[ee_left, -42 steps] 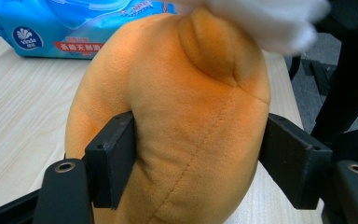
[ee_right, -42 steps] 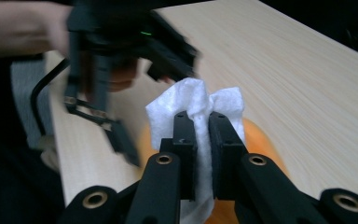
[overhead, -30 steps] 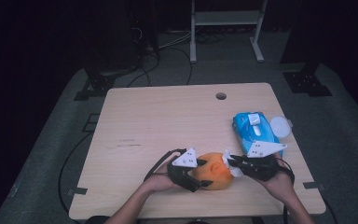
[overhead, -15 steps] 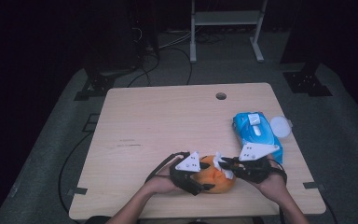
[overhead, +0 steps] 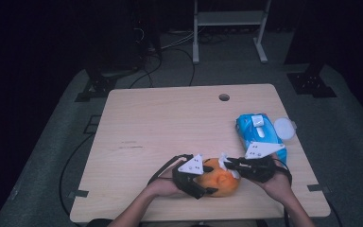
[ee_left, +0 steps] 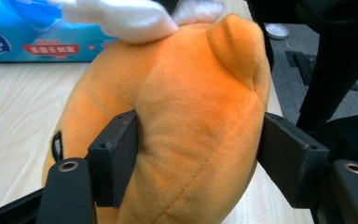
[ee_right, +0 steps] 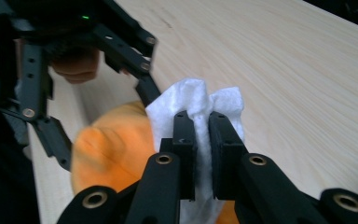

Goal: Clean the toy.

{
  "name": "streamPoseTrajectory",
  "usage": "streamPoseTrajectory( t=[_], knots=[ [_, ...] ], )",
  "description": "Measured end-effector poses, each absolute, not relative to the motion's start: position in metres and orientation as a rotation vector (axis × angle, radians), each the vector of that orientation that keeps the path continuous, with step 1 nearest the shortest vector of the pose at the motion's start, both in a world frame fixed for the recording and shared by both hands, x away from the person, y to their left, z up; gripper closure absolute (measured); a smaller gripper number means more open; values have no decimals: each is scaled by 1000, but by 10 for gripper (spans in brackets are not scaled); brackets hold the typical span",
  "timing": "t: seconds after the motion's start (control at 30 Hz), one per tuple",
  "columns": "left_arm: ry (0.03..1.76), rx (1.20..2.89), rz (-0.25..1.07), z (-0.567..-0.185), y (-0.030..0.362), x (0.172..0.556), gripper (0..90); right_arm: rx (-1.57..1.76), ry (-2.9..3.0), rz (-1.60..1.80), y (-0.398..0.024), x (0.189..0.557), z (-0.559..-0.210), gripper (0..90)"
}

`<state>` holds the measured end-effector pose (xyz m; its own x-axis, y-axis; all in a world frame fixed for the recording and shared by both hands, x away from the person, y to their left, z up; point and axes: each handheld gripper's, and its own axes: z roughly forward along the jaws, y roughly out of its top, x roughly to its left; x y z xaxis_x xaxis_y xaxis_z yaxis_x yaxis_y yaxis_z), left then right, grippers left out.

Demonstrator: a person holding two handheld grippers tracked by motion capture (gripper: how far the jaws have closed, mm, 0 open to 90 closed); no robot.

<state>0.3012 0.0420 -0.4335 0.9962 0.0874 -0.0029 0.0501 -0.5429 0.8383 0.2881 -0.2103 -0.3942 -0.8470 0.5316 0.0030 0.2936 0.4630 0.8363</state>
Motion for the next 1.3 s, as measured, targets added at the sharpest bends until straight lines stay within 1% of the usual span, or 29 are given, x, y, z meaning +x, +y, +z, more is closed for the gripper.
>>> streamPoseTrajectory(
  t=[0.13,0.23,0.3,0.37,0.47,0.53,0.7,0.77,0.97,1.03,1.07,1.1,1.3],
  knots=[
    [115,2143,46,-433,46,305,320,814,2432,1256,-230,296,-402,817],
    [143,2128,33,-434,51,311,322,877,2427,1263,-245,297,-405,818],
    [173,2114,29,-435,49,314,323,864,2423,1349,-243,293,-400,818],
    [184,2108,28,-434,48,316,323,777,2444,1433,-232,286,-392,818],
    [186,2106,22,-435,51,317,325,701,2450,1357,-219,282,-388,818],
    [191,2103,19,-435,53,317,326,752,2444,1353,-224,287,-392,818],
    [243,2080,-9,-435,66,325,325,912,2422,1249,-254,297,-409,819],
    [254,2070,-24,-436,67,327,325,920,2431,1236,-256,298,-411,818],
    [241,2074,-19,-437,63,324,317,852,2434,1229,-238,299,-406,819],
    [249,2066,-19,-438,61,325,318,810,2429,1337,-237,293,-398,819],
    [249,2066,-19,-438,61,325,318,810,2429,1337,-237,293,-398,819],
    [263,2054,-9,-438,56,324,318,754,2432,1383,-230,287,-390,819],
    [323,2034,22,-437,49,322,316,589,2471,1421,-199,270,-377,818]
  ],
)
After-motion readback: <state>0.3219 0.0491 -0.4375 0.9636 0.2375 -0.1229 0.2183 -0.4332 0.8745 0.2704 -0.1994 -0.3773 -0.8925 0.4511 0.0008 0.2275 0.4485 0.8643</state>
